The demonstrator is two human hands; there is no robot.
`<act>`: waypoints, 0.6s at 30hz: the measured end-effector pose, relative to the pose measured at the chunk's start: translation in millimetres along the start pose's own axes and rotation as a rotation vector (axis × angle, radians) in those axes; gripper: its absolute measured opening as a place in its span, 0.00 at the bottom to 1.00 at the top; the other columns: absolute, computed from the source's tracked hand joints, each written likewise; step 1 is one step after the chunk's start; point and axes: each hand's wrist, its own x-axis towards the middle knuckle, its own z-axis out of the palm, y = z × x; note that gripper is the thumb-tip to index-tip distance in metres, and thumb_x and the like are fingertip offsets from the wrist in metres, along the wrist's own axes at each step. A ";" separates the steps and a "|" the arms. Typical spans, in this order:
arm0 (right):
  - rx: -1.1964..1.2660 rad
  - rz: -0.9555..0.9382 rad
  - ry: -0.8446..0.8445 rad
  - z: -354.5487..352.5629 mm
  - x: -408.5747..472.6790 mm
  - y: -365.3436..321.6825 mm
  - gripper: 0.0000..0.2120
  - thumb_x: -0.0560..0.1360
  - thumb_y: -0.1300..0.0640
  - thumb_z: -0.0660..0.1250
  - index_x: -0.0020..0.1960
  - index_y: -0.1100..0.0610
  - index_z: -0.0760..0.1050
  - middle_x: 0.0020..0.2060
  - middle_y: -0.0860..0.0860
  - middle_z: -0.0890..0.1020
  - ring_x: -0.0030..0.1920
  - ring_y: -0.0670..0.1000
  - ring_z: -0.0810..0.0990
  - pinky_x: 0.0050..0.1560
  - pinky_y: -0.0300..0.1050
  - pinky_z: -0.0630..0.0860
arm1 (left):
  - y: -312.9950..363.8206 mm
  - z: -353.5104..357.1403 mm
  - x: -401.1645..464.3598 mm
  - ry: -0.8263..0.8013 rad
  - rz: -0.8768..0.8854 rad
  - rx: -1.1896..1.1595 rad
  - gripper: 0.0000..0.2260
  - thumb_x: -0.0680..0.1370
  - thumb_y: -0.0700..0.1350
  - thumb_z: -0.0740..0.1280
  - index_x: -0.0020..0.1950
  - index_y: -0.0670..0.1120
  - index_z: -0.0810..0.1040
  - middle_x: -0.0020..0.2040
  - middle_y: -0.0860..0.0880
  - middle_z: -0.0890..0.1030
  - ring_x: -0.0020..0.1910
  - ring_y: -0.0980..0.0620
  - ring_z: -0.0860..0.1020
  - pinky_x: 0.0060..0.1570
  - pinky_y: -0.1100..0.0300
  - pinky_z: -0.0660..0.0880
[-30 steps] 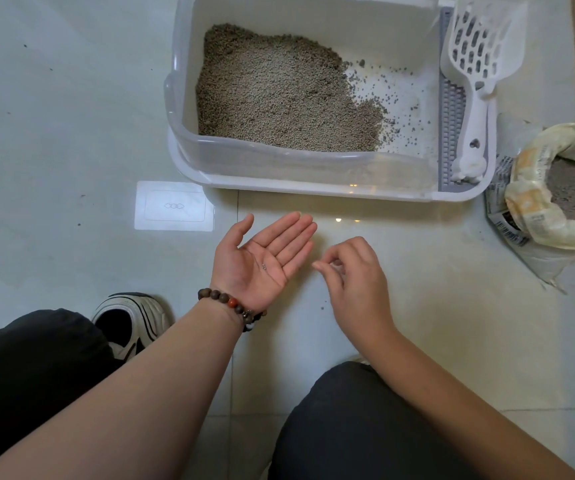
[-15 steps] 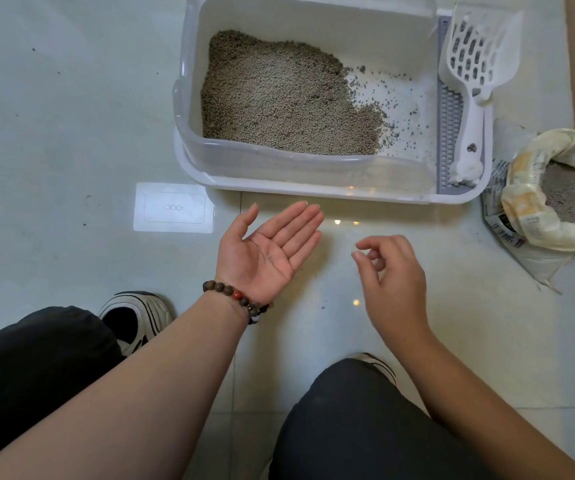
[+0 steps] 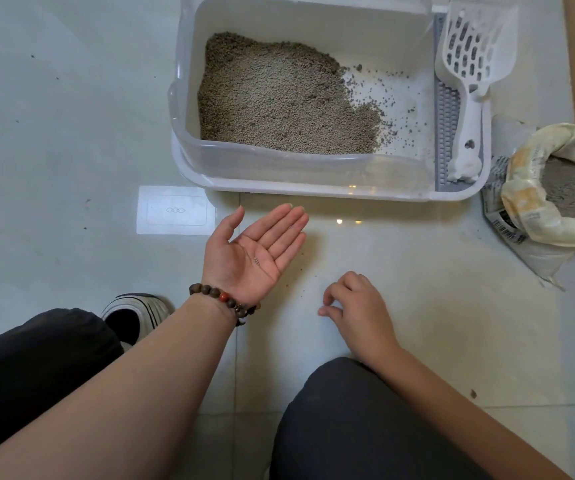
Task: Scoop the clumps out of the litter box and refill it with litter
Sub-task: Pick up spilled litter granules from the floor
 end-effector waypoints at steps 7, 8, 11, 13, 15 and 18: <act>0.137 -0.025 0.131 -21.7 3.3 -25.8 0.05 0.69 0.59 0.72 0.40 0.59 0.77 0.39 0.51 0.74 0.41 0.51 0.74 0.43 0.41 0.71 | -3.6 0.1 -1.4 -0.005 -0.016 0.005 0.24 0.77 0.53 0.58 0.54 0.34 0.81 0.60 0.37 0.79 0.60 0.41 0.79 0.62 0.47 0.72; 0.198 -0.028 0.173 -31.6 4.7 -37.3 0.04 0.71 0.58 0.70 0.41 0.58 0.77 0.40 0.50 0.74 0.42 0.49 0.73 0.43 0.38 0.69 | -3.9 0.4 -1.5 -0.010 -0.017 0.005 0.24 0.77 0.53 0.58 0.55 0.34 0.81 0.60 0.37 0.79 0.60 0.41 0.78 0.62 0.47 0.72; 0.322 -0.109 0.253 -55.5 12.8 -77.1 0.08 0.74 0.54 0.65 0.43 0.58 0.78 0.41 0.50 0.74 0.43 0.47 0.71 0.44 0.36 0.69 | -7.4 3.2 -1.4 -0.036 -0.029 0.016 0.24 0.75 0.52 0.59 0.55 0.34 0.81 0.61 0.36 0.79 0.61 0.41 0.78 0.63 0.47 0.71; 0.319 -0.170 0.238 -56.8 20.0 -94.9 0.08 0.74 0.55 0.65 0.45 0.58 0.80 0.41 0.52 0.75 0.45 0.50 0.73 0.45 0.41 0.72 | -11.2 6.8 -1.6 -0.046 -0.047 0.034 0.24 0.75 0.53 0.59 0.56 0.34 0.80 0.61 0.36 0.78 0.61 0.42 0.78 0.63 0.47 0.72; 0.267 -0.201 0.231 -53.7 24.7 -102.0 0.10 0.74 0.55 0.63 0.48 0.58 0.81 0.40 0.54 0.76 0.46 0.53 0.74 0.45 0.46 0.73 | -14.1 9.5 -1.8 -0.053 -0.057 0.049 0.25 0.74 0.53 0.58 0.57 0.35 0.80 0.61 0.37 0.79 0.60 0.43 0.78 0.62 0.49 0.72; 0.277 -0.193 0.281 -58.3 23.4 -89.5 0.08 0.75 0.57 0.66 0.48 0.59 0.81 0.41 0.53 0.76 0.45 0.52 0.74 0.45 0.44 0.72 | -13.1 9.3 -0.1 -0.049 -0.054 0.034 0.24 0.75 0.53 0.59 0.55 0.34 0.81 0.59 0.37 0.79 0.58 0.43 0.80 0.61 0.49 0.73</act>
